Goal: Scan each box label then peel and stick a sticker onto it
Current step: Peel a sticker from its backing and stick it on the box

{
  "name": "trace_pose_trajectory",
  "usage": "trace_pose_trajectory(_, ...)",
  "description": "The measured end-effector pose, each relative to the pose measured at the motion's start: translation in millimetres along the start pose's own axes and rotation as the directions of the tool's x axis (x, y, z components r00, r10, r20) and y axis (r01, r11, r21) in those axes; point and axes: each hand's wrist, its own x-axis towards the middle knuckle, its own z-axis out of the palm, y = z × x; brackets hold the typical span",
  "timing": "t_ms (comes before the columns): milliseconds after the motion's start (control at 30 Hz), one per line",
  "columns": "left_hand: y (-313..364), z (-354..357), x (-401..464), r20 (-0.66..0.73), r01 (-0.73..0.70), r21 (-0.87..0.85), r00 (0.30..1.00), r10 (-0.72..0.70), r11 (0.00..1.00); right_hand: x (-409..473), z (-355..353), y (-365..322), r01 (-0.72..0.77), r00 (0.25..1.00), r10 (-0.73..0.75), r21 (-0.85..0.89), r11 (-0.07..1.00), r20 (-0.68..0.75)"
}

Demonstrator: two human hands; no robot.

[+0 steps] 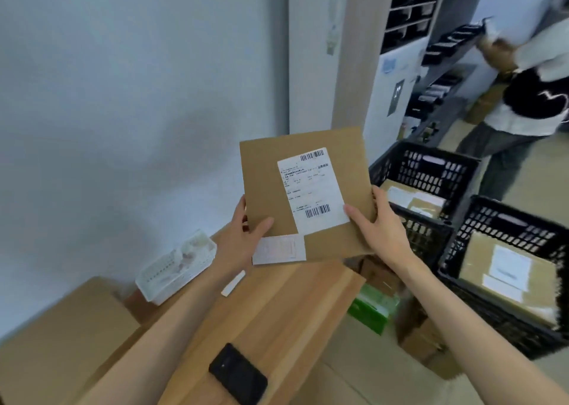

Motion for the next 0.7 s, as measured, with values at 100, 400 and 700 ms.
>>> trace_pose_trajectory(100, 34.7, 44.5, 25.1, 0.074, -0.092, 0.009, 0.993, 0.091, 0.996, 11.0, -55.8, 10.2, 0.013, 0.995, -0.012, 0.008, 1.0, -0.095)
trace_pose_trajectory(400, 109.5, 202.8, 72.2, 0.286, -0.264, -0.053, 0.92, 0.268, 0.963, 9.9, -198.9, 70.4, -0.061, 0.94, 0.052, -0.017, 0.998, -0.338)
trace_pose_trajectory(700, 137.8, 276.2, 123.3, 0.403, -0.283, -0.04, 0.873, 0.274, 0.958, 35.0, -244.8, 115.0, -0.144, 0.904, 0.157, 0.064, 0.988, -0.397)
